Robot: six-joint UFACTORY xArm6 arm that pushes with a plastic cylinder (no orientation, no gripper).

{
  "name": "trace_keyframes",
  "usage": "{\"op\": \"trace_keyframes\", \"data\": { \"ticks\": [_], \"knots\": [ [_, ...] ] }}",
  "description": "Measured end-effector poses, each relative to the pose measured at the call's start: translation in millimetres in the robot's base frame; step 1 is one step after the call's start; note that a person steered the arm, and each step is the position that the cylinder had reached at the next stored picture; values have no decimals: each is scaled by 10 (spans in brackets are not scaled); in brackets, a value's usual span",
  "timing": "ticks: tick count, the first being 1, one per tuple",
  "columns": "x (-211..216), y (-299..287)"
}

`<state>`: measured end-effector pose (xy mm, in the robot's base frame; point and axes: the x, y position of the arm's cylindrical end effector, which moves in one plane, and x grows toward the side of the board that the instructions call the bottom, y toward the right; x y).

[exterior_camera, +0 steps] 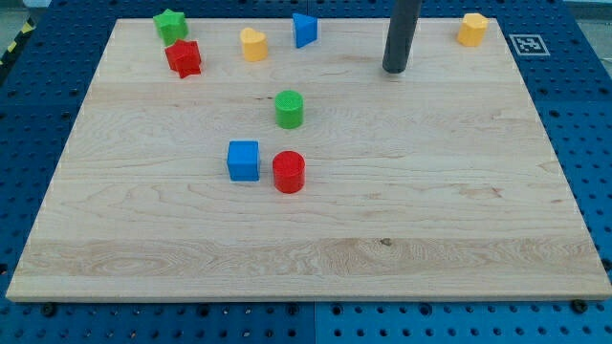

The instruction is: Move the green circle to the center left

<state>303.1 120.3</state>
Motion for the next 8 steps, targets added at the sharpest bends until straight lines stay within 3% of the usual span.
{"op": "trace_keyframes", "data": {
  "ticks": [1, 3, 4, 7, 8],
  "knots": [
    [56, -26],
    [1027, -812],
    [1004, -826],
    [939, -1632],
    [899, -1474]
  ]
}}
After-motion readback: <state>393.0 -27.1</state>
